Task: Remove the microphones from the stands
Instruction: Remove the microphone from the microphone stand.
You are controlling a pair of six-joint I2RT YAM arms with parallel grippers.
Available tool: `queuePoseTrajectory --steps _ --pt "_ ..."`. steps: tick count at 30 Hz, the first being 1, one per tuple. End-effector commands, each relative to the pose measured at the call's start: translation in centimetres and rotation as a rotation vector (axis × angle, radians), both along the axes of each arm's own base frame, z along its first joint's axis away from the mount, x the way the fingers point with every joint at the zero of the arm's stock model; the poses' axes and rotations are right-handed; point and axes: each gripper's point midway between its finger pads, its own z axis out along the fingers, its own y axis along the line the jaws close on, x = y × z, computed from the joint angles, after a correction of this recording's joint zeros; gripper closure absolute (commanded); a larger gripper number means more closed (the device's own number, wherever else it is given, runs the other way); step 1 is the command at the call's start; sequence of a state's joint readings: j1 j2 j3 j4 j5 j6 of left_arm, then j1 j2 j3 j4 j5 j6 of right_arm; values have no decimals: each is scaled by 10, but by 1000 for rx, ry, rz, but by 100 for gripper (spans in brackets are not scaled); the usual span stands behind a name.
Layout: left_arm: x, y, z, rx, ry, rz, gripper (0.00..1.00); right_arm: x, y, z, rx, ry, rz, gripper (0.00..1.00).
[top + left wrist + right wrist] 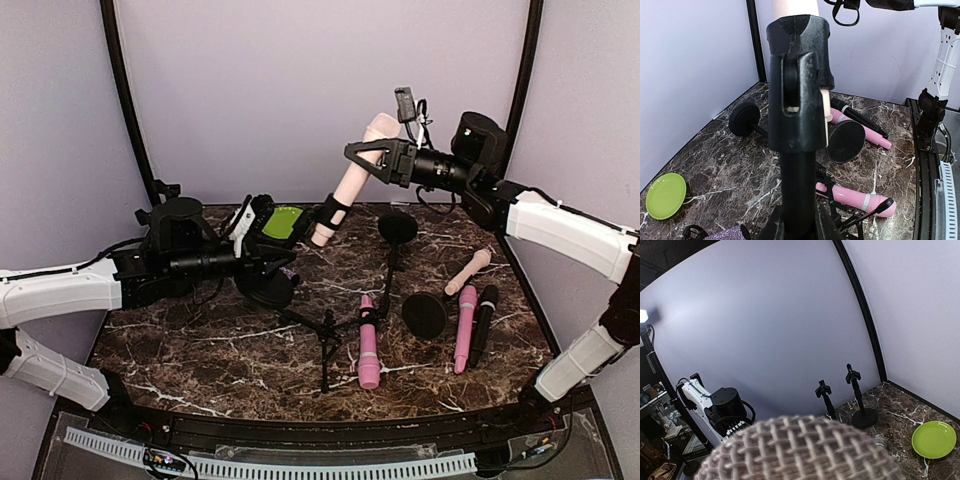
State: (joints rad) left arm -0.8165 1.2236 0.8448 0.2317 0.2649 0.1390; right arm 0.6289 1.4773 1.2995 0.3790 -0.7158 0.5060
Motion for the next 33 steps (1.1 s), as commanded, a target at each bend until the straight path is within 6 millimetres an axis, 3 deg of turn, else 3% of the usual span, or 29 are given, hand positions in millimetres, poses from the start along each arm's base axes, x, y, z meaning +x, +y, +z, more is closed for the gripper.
queuePoseTrajectory --steps 1,11,24,33 --pt "5 11 -17 69 25 42 100 -23 -24 75 149 -208 33 100" --pt "7 11 -19 75 22 49 100 -28 -27 75 161 -225 57 100" --pt "9 9 -27 87 38 47 100 26 -56 74 164 -58 -304 100" --pt "11 8 -31 100 43 51 100 35 -71 71 151 -35 -396 100"
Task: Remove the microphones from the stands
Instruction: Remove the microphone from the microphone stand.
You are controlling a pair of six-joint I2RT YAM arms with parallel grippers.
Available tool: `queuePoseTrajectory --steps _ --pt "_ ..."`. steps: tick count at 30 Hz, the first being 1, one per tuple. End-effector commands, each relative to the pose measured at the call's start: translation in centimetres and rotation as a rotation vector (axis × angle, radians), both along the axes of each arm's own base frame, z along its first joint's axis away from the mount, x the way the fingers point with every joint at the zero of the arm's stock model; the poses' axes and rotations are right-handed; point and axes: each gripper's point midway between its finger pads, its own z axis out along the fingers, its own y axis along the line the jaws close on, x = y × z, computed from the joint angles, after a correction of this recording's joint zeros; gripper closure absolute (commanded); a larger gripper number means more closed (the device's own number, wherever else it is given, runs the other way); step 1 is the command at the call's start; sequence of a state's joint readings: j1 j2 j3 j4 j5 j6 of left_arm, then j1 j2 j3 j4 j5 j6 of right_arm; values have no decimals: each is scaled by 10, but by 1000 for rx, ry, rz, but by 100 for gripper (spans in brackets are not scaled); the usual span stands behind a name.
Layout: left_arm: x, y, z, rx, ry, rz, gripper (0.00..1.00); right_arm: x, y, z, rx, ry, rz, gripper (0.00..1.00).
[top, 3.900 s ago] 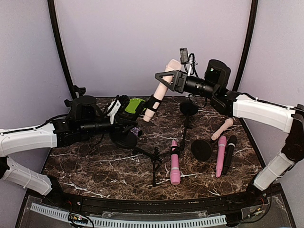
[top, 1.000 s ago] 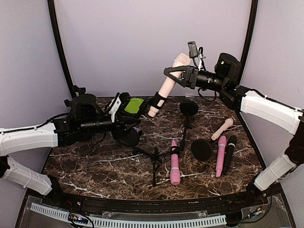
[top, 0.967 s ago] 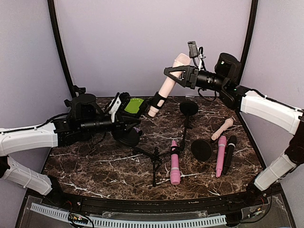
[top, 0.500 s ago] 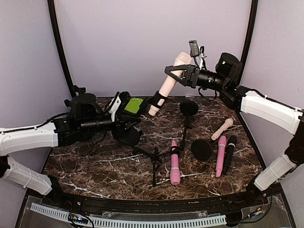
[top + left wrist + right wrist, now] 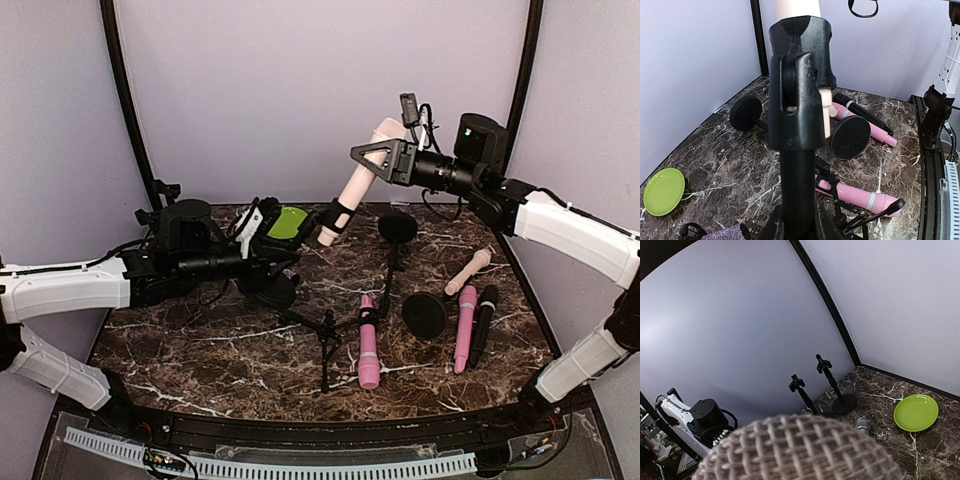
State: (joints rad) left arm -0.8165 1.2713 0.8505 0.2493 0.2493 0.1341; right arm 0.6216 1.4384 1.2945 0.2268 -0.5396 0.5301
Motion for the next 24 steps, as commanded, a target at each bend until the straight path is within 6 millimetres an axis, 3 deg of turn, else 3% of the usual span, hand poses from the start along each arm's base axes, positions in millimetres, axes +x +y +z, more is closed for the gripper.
queuePoseTrajectory --steps 1,9,24 --pt "3 13 -19 83 25 34 100 11 -58 87 177 -177 -235 100" --pt "3 13 -17 82 21 35 100 26 -76 84 205 -91 -324 100" --pt "3 14 -15 81 13 39 100 23 -82 84 198 -106 -331 100"
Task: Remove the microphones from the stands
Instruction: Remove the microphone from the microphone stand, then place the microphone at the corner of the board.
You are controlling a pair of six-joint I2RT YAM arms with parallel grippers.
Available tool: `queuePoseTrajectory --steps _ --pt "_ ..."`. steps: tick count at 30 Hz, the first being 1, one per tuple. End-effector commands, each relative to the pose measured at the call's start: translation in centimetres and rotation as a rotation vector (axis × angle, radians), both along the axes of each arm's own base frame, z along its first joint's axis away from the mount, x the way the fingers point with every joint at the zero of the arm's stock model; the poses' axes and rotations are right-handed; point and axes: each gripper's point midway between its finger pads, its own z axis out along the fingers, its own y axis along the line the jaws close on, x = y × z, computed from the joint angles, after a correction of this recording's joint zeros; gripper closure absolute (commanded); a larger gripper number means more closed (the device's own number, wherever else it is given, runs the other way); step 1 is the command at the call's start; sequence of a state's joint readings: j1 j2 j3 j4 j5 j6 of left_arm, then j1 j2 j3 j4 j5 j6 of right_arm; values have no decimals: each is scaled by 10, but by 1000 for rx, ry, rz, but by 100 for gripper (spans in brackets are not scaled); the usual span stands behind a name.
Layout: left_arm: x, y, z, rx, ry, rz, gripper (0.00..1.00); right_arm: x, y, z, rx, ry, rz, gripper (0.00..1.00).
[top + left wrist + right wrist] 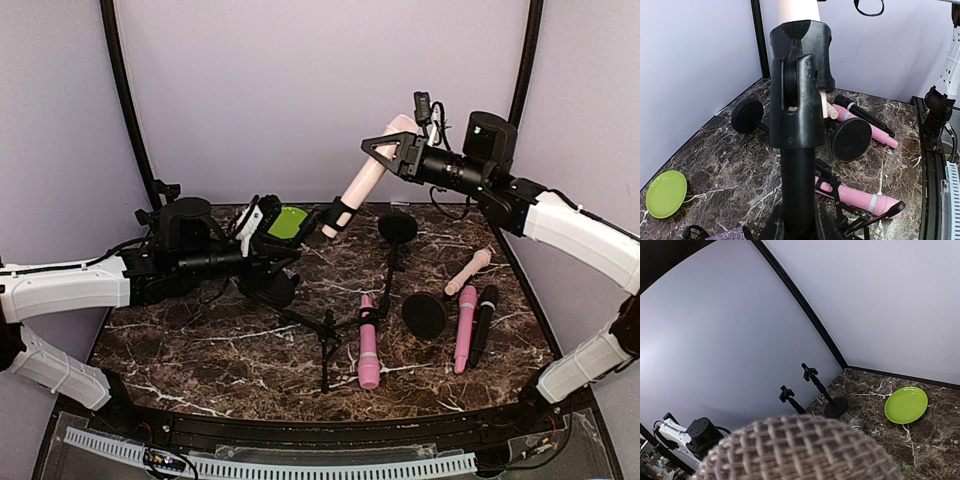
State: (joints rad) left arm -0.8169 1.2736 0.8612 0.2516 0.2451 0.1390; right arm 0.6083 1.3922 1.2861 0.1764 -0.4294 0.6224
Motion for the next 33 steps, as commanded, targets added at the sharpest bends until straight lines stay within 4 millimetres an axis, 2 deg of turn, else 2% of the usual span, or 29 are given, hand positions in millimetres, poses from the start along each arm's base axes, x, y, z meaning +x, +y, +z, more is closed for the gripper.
queuePoseTrajectory --steps 1,13,17,19,22,23,27,30,33 --pt "2 15 -19 85 23 37 100 12 -62 79 137 -207 -226 100" --pt "1 15 -17 79 24 37 100 7 -75 82 115 -219 -279 100" --pt "0 18 -7 58 12 46 100 9 -89 77 31 -209 -359 100" --pt "1 23 5 37 -7 70 100 11 -99 67 -48 -173 -417 100" --pt "9 41 25 -3 -25 140 100 20 -119 35 -204 -57 -506 100" --pt "11 47 34 -26 -28 154 100 24 -129 12 -280 20 -537 100" --pt "25 77 62 -143 18 203 100 33 -179 -60 -499 275 -679 100" --pt "29 96 78 -169 -18 247 100 27 -222 -114 -617 465 -766 100" --pt "22 105 92 -193 -59 264 100 18 -258 -150 -672 590 -838 100"
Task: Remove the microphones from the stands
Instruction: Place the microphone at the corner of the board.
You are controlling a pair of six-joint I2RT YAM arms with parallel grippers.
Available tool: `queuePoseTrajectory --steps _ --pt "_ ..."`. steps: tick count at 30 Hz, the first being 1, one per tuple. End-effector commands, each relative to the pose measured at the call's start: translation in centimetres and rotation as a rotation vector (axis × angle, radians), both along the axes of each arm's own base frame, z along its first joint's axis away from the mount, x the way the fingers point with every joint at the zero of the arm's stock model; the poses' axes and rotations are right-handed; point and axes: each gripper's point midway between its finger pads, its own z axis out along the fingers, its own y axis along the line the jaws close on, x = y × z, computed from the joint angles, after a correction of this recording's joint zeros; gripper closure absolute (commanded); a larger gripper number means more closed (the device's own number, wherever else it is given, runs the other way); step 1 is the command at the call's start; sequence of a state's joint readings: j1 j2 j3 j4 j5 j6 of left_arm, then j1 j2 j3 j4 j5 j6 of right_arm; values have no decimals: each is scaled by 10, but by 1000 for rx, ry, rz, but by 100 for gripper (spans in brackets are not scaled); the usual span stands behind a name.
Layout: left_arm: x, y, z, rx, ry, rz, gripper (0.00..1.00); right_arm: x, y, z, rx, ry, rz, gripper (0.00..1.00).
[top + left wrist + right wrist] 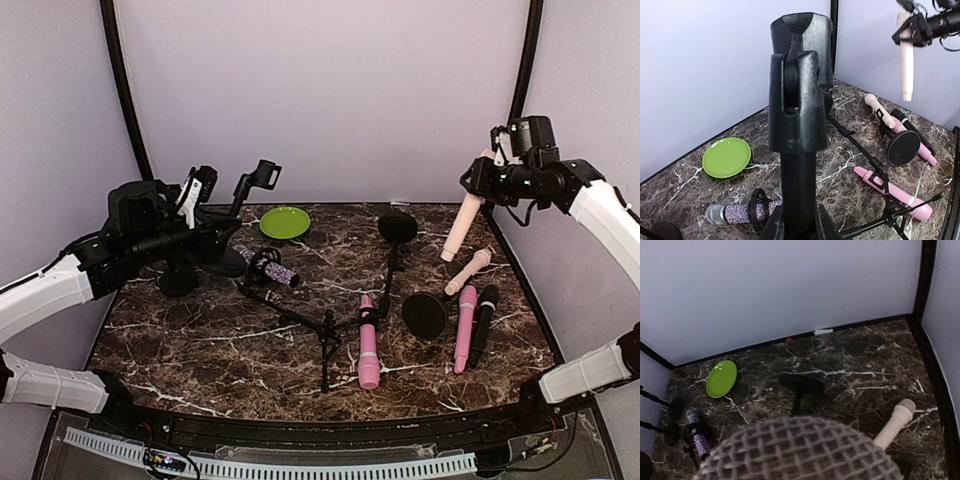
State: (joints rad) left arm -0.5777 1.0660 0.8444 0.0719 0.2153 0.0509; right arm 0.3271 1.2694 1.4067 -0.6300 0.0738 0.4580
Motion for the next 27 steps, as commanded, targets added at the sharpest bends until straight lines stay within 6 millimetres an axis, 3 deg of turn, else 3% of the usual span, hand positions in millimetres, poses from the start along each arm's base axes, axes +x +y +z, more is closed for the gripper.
queuePoseTrajectory --steps 1,13,19,27 --pt "-17 6 65 -132 -135 -19 100 -29 -67 -79 -119 296 -189 100" --pt "-33 4 82 -201 -134 -74 100 -72 -170 -186 -218 626 -470 100" --pt "-33 6 81 -195 -140 -70 100 -85 -184 -230 -240 769 -461 100" --pt "-32 5 79 -190 -138 -65 100 -94 -169 -285 -138 887 -412 100"
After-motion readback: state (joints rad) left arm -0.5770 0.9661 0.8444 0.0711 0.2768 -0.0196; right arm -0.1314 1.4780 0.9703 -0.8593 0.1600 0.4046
